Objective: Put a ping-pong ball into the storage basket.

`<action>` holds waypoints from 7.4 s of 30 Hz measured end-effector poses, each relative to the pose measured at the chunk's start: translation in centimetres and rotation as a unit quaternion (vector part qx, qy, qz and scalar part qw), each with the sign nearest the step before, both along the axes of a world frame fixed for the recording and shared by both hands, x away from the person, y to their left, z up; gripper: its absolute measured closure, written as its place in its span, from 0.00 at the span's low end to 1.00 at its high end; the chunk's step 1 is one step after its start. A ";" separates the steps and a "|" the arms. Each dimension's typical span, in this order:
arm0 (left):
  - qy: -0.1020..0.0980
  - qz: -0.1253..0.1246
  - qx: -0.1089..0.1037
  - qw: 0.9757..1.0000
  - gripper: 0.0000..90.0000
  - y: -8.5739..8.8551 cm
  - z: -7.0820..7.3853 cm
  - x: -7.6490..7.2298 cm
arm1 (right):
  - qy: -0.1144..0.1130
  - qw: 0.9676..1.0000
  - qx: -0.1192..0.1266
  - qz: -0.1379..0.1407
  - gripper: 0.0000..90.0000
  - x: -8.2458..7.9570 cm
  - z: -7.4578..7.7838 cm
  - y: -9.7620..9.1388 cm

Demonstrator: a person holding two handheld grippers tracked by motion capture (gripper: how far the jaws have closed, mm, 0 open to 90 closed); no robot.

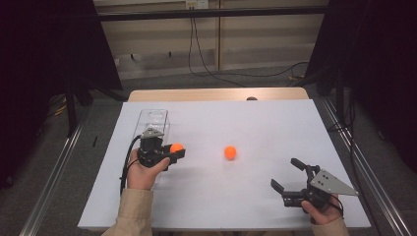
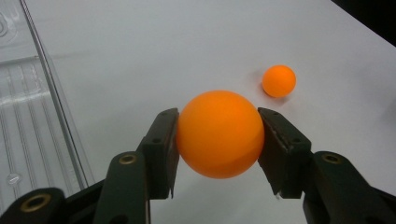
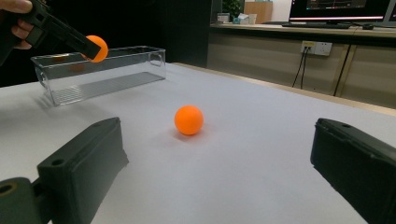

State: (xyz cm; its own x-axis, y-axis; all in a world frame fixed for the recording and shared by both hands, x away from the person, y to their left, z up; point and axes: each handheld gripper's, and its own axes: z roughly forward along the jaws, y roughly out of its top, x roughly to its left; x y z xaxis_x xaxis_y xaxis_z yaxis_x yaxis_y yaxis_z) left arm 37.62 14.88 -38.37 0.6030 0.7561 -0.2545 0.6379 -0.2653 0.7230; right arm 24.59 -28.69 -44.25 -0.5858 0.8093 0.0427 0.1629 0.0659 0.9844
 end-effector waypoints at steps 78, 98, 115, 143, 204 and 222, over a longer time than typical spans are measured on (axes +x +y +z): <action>-0.016 0.041 0.004 0.999 0.57 4.0 1.4 0.1 | -0.001 1.000 0.000 0.000 0.03 0.0 0.0 0.0; -0.022 0.049 0.012 0.998 0.57 4.7 1.3 0.2 | -0.002 1.000 -0.001 0.001 0.03 0.0 0.0 0.0; -0.024 0.062 0.014 0.998 0.57 5.3 1.0 0.3 | -0.002 1.000 -0.001 0.001 0.03 0.0 0.0 0.0; -0.024 0.077 0.025 0.996 0.57 6.1 0.4 0.6 | -0.002 1.000 -0.001 0.002 0.03 0.0 0.0 0.0; -0.026 0.115 0.055 0.992 0.51 7.3 -1.1 1.0 | -0.002 1.000 -0.001 0.003 0.03 0.0 0.0 0.1; -0.033 0.109 0.044 0.992 0.42 6.4 -0.5 0.7 | -0.002 1.000 -0.001 0.003 0.03 0.0 0.1 0.0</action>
State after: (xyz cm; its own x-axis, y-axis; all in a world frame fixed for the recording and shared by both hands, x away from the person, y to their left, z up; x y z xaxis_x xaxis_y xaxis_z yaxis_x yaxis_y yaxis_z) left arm 38.32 21.31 -38.86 0.4358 0.8881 -0.1464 0.6385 -0.1904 0.7457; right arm 24.54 -28.65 -44.19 -0.5916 0.8053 0.0386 0.1575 0.0685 0.9851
